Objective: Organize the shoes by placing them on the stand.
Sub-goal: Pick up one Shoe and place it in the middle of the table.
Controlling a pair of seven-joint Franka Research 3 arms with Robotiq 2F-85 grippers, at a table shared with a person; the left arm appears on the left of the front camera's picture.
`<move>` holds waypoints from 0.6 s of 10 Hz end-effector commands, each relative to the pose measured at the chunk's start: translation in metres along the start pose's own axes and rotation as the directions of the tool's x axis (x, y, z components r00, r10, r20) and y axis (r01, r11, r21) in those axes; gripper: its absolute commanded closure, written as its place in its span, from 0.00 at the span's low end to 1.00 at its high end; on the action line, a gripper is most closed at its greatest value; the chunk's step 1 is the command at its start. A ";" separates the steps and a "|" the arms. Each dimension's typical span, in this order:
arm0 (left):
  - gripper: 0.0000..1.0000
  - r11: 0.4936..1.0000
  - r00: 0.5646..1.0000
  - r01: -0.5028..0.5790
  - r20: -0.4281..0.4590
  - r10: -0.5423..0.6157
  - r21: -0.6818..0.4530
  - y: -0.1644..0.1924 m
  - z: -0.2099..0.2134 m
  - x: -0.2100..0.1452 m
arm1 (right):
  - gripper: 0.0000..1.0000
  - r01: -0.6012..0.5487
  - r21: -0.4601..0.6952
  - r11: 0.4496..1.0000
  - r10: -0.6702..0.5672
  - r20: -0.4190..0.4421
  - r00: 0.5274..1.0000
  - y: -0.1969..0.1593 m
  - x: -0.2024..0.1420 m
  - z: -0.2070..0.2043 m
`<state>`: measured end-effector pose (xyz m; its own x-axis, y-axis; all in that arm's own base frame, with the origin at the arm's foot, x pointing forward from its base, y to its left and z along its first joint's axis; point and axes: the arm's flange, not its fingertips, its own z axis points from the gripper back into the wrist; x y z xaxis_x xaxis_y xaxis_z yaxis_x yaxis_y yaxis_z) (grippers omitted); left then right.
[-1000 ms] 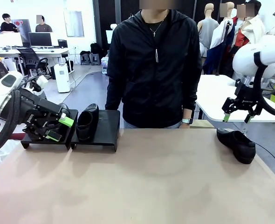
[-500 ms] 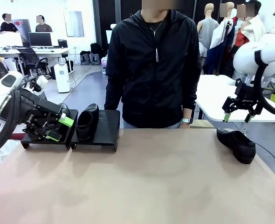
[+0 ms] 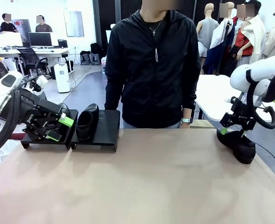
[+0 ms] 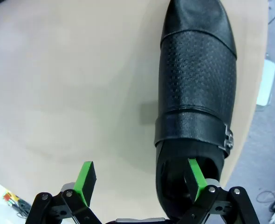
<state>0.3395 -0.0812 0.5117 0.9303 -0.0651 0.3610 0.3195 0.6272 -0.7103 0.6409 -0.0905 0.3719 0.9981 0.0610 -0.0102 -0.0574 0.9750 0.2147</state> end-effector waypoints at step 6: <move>0.00 1.000 1.000 0.002 0.003 -0.002 -0.022 -0.001 0.001 0.002 | 0.00 -0.031 -0.045 0.998 0.033 0.029 0.999 0.001 0.006 -0.020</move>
<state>0.3395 -0.0812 0.5117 0.9303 -0.0652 0.3609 0.3195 0.6271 -0.7104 0.6467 -0.0876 0.3564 0.9976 0.0676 0.0176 -0.0697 0.9797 0.1880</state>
